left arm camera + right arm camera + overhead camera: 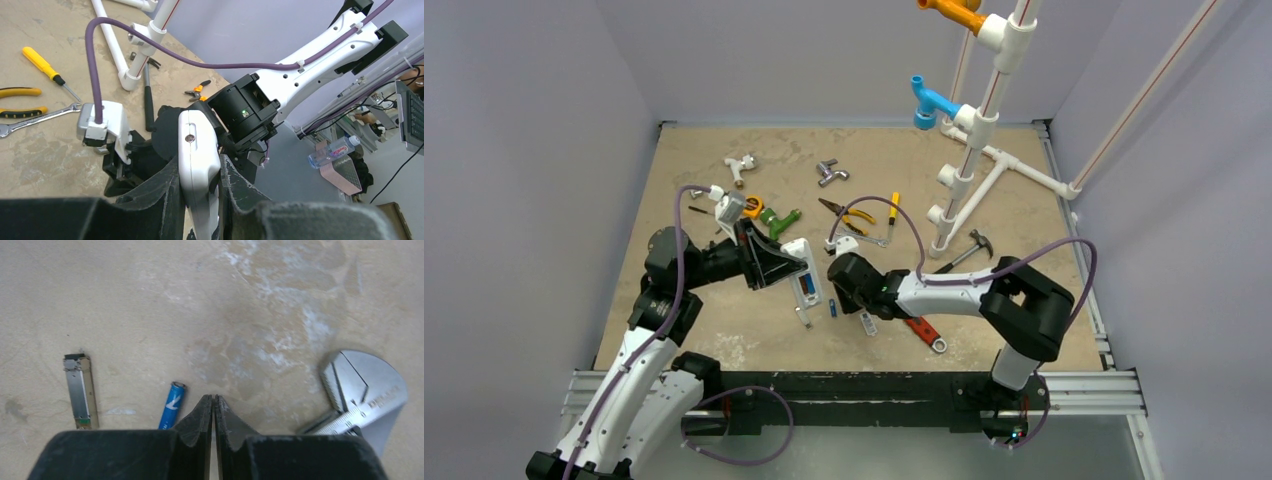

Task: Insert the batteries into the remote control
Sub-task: Adjust the battery at the center of the board, then pick up the battery from the center of the board.

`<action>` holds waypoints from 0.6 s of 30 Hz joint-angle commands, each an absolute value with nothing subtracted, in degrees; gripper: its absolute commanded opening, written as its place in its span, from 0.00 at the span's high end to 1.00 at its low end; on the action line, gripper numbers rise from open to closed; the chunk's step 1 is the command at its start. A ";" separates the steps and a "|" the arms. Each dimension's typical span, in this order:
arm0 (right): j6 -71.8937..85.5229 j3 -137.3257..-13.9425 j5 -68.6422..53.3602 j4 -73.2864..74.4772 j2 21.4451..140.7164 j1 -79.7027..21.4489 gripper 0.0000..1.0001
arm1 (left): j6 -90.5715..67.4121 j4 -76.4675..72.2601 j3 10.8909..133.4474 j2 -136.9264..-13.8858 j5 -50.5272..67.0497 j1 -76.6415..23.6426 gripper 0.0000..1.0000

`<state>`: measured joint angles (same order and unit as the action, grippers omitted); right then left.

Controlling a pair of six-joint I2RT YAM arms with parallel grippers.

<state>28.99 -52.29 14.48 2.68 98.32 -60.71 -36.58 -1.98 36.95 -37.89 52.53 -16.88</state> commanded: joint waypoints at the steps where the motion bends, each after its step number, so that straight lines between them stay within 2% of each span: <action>1: 32.79 -49.57 21.85 3.98 93.14 -60.42 0.93 | -35.12 -3.13 39.86 -36.88 52.21 -16.69 1.00; 4: 33.44 -48.90 20.74 3.09 90.84 -60.45 0.79 | -34.76 -2.50 39.90 -36.42 52.05 -16.67 1.00; 9: 33.99 -49.83 17.57 3.42 90.25 -61.60 0.67 | -34.59 -2.28 39.88 -36.13 52.12 -16.69 1.00; 10: 34.38 -50.10 17.28 3.78 90.21 -61.80 0.60 | -34.62 -2.24 39.90 -36.04 52.16 -16.68 1.00; 12: 34.99 -50.58 16.71 4.39 90.38 -62.33 0.57 | -34.65 -2.28 39.83 -36.01 52.12 -16.69 1.00; 18: 34.97 -52.67 14.97 5.78 92.38 -63.76 0.57 | -34.65 -2.44 39.83 -36.28 52.20 -16.69 1.00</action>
<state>33.76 -49.36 16.36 5.08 91.53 -62.81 -35.77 -0.97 37.19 -36.62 52.25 -16.88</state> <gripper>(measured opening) 0.428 0.227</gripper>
